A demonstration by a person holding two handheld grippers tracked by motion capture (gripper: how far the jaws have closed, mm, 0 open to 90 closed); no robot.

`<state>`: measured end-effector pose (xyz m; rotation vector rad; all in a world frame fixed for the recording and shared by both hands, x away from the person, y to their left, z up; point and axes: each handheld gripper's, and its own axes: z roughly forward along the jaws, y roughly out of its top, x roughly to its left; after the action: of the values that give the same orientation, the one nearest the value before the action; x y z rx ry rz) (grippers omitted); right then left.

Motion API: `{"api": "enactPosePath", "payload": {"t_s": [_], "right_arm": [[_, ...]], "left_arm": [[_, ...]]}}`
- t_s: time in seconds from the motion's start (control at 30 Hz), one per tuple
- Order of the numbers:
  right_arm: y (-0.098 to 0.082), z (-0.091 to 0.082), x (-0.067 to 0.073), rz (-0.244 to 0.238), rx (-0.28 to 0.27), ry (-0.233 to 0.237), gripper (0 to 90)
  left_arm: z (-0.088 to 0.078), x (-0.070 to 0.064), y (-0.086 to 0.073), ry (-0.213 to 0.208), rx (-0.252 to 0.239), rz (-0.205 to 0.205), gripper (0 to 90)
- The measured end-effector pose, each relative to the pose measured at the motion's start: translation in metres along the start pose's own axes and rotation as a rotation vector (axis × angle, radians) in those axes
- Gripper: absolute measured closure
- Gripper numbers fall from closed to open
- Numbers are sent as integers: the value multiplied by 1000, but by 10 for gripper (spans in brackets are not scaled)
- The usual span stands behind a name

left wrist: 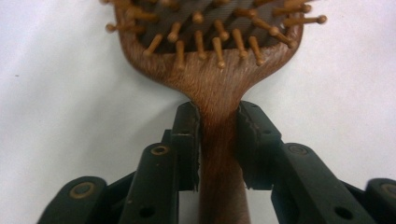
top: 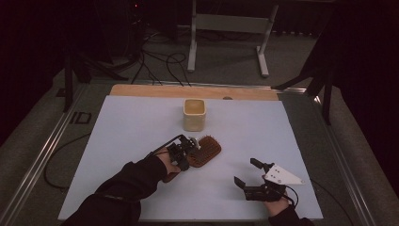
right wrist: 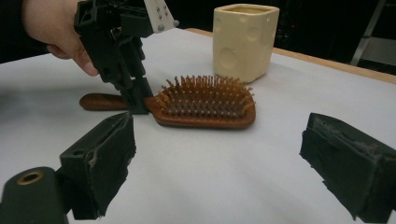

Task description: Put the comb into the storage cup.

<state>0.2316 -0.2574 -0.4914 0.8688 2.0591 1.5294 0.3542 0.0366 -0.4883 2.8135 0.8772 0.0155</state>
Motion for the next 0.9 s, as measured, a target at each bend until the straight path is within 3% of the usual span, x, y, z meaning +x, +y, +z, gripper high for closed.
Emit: {"api": "enactPosePath", "payload": {"t_s": [0.3,0.77,0.9], "right_arm": [[0,0,-1,1,2,-3,96],[-1,0,-2,9,0,-4,96],[-1,0,-2,10,3,-5,96]], "left_arm": [[0,2,-3,-12,-22,1,741],[-2,3,-18,-25,-117,7,742],[-3,1,-22,-42,-123,26,742]]}}
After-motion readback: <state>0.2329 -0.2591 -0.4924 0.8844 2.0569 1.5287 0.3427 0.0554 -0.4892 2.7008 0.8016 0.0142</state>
